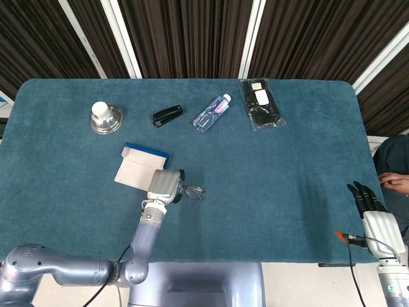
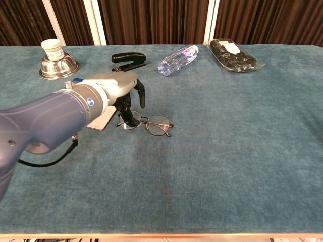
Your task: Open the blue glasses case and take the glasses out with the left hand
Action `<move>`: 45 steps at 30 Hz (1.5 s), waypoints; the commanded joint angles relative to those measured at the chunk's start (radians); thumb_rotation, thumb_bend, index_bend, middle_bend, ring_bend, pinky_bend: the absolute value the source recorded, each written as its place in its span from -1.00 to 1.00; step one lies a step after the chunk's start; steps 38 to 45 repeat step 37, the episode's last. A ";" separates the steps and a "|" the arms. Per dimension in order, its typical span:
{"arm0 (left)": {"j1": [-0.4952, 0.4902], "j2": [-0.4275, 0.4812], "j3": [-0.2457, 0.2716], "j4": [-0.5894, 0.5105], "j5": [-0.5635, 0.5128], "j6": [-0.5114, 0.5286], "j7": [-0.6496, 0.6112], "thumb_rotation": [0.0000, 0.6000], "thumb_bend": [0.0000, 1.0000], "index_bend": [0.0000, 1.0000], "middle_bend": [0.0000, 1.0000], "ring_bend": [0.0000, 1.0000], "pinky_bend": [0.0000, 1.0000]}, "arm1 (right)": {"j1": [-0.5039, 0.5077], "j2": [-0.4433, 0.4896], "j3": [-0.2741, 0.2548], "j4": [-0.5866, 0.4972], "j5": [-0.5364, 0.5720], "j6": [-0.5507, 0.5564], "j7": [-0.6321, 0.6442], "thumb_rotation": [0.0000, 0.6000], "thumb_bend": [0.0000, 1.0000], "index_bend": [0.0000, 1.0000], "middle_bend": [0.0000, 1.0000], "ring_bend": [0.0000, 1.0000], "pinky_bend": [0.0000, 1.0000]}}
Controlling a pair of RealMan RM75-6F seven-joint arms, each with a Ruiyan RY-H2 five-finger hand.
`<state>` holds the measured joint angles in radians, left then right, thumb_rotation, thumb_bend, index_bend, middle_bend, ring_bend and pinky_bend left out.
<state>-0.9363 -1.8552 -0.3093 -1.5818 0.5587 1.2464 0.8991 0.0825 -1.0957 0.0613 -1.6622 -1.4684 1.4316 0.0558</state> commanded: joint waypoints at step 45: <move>0.689 0.645 0.531 -0.045 0.862 0.454 -0.632 1.00 -0.87 -1.00 -1.00 -1.00 -0.93 | -0.007 -0.045 0.003 0.045 -0.045 0.060 -0.071 1.00 -0.76 -1.00 -1.00 -1.00 -0.54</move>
